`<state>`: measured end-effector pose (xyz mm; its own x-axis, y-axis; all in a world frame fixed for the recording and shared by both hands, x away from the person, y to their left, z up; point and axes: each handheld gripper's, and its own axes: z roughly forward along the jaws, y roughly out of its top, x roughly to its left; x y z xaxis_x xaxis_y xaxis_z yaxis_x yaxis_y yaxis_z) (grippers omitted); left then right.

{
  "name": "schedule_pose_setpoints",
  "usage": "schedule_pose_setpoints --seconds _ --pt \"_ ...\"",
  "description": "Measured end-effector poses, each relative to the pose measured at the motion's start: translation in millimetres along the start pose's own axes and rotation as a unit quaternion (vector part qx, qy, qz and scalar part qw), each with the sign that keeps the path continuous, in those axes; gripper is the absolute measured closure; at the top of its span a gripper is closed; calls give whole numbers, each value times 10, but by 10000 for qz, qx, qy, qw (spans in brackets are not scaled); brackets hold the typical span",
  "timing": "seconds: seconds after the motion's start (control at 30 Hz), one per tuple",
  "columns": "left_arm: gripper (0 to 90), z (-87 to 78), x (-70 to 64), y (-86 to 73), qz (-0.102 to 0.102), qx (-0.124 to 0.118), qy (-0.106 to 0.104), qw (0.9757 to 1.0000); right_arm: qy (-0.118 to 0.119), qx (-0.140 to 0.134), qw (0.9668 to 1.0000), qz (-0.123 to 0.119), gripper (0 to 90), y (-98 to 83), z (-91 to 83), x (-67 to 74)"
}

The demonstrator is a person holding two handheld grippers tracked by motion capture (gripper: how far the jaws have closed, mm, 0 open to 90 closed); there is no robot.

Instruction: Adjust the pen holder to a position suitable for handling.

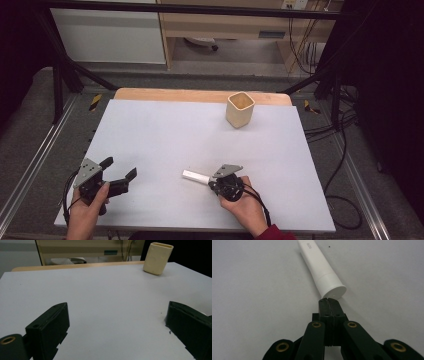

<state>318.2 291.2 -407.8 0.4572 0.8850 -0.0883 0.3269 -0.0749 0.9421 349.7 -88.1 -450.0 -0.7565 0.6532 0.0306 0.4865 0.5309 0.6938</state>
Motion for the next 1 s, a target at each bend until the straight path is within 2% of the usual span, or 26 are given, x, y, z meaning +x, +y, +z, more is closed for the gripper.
schedule_pose_setpoints --seconds 0.37,1.0 --pt "50 -12 4 1 -3 -17 3 10000 80 -66 9996 -265 900 69 85 130" --pt "50 -19 14 2 0 -18 4 10000 116 -140 9994 -297 900 35 22 106"
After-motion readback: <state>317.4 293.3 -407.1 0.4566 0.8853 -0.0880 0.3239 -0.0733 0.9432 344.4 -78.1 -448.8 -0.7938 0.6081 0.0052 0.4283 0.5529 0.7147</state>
